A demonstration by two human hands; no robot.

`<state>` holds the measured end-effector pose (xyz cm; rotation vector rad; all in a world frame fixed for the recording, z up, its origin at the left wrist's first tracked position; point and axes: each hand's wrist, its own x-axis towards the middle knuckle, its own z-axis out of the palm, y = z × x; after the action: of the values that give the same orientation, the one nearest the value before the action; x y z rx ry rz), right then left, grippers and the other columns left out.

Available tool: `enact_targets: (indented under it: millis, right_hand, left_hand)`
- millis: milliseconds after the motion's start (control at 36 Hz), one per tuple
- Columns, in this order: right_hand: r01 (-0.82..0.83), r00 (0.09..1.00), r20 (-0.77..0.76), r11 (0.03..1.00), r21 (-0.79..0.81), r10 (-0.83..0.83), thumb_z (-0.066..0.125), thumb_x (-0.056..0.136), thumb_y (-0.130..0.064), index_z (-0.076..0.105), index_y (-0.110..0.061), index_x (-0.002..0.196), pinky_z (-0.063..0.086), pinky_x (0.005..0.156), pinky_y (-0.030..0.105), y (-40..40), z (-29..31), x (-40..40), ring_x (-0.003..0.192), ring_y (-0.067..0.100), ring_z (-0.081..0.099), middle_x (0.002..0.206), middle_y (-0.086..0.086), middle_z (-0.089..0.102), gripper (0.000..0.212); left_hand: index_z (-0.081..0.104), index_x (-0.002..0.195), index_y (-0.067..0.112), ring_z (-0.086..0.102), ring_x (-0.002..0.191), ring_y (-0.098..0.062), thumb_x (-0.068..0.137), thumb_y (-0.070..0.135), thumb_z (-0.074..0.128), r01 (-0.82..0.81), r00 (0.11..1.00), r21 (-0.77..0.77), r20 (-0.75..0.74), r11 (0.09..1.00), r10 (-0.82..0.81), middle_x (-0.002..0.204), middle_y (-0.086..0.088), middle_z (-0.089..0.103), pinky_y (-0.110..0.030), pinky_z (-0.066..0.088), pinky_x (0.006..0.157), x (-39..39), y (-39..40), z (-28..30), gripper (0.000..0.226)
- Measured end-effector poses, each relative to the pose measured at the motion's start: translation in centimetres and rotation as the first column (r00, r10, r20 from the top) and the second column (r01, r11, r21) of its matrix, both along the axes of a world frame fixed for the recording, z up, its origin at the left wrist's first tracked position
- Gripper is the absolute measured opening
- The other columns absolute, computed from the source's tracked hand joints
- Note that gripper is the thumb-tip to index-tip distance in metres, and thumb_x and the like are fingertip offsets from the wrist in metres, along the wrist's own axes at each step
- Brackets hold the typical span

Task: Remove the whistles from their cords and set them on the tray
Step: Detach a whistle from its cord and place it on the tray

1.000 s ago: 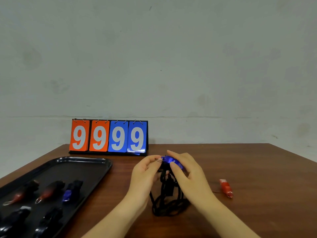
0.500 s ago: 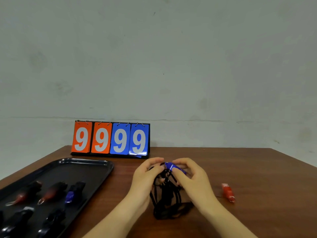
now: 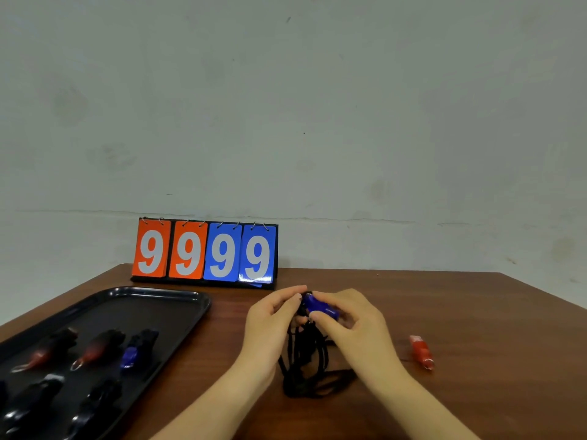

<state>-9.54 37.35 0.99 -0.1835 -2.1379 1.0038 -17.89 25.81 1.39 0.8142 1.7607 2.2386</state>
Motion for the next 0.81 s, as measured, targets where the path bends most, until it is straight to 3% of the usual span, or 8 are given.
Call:
enact_targets:
  millis: [111,222,361,444,528,667,806]
  right_hand:
    - [-0.063,0.998,0.013,0.998,-0.013,0.063,0.058,0.094,-0.022,0.059,-0.033,0.124,0.047,0.084,0.012,-0.3,0.2,0.0,0.098,-0.007,0.054,0.104,-0.015,0.054,0.032]
    - [-0.152,0.988,-0.027,0.98,-0.13,0.15,0.052,0.097,-0.015,0.059,-0.028,0.125,0.048,0.079,0.014,-0.5,0.5,0.3,0.091,-0.002,0.06,0.109,-0.009,0.056,0.032]
    - [-0.142,0.99,-0.028,0.959,-0.245,0.139,0.056,0.095,-0.016,0.059,-0.02,0.129,0.046,0.072,0.006,-0.3,0.6,0.3,0.089,-0.013,0.059,0.121,-0.007,0.057,0.034]
    - [-0.182,0.982,-0.015,0.917,-0.354,0.189,0.057,0.094,-0.012,0.06,-0.021,0.125,0.051,0.068,0.016,-0.3,0.7,0.2,0.064,0.002,0.06,0.096,0.0,0.067,0.032]
    - [-0.203,0.977,-0.017,0.894,-0.398,0.214,0.058,0.093,-0.01,0.062,-0.024,0.119,0.053,0.067,0.019,-0.4,0.6,0.2,0.062,0.004,0.061,0.078,-0.002,0.069,0.03]
    - [-0.207,0.978,-0.08,0.879,-0.43,0.191,0.062,0.089,-0.006,0.068,-0.021,0.107,0.053,0.066,0.018,-0.3,1.0,0.4,0.068,0.007,0.066,0.095,0.002,0.072,0.024]
    - [-0.195,0.98,-0.105,0.888,-0.415,0.166,0.064,0.087,-0.002,0.068,-0.017,0.107,0.054,0.066,0.018,-0.3,0.9,0.4,0.071,0.01,0.068,0.103,0.004,0.069,0.025]
  left_hand:
    - [0.072,0.104,0.021,0.07,0.087,-0.006,0.093,0.013,0.058,0.044,0.998,0.028,0.043,0.999,-0.045,0.099,0.004,0.074,-0.02,0.055,0.073,0.1,0.2,-0.2,0.019]
    - [0.073,0.1,0.019,0.071,0.091,-0.011,0.093,0.008,0.058,0.04,0.996,0.098,0.076,0.994,-0.048,0.097,0.002,0.075,-0.026,0.055,0.079,0.0,0.3,-0.1,0.021]
    - [0.073,0.101,0.018,0.071,0.08,-0.012,0.093,0.006,0.058,0.051,0.999,0.055,0.015,0.997,-0.052,0.095,0.001,0.074,-0.019,0.055,0.069,0.3,0.3,-0.2,0.021]
    - [0.073,0.103,0.018,0.071,0.082,-0.009,0.093,0.005,0.057,0.046,0.998,0.031,-0.032,0.998,-0.045,0.1,-0.001,0.072,-0.015,0.053,0.068,0.2,0.3,-0.3,0.023]
    - [0.073,0.101,0.017,0.07,0.078,-0.007,0.094,0.004,0.056,0.047,0.999,0.042,-0.028,0.998,-0.045,0.099,-0.002,0.073,-0.013,0.052,0.065,0.1,0.2,-0.2,0.023]
    - [0.071,0.105,0.013,0.071,0.078,-0.008,0.094,0.002,0.055,0.09,0.996,0.051,-0.002,0.995,-0.09,0.097,-0.002,0.074,-0.015,0.053,0.067,0.0,0.2,-0.1,0.022]
    - [0.07,0.103,0.018,0.071,0.087,-0.011,0.092,0.012,0.06,0.091,0.995,-0.048,0.035,0.995,-0.09,0.098,-0.001,0.073,-0.023,0.057,0.077,-0.8,0.5,-0.5,0.016]
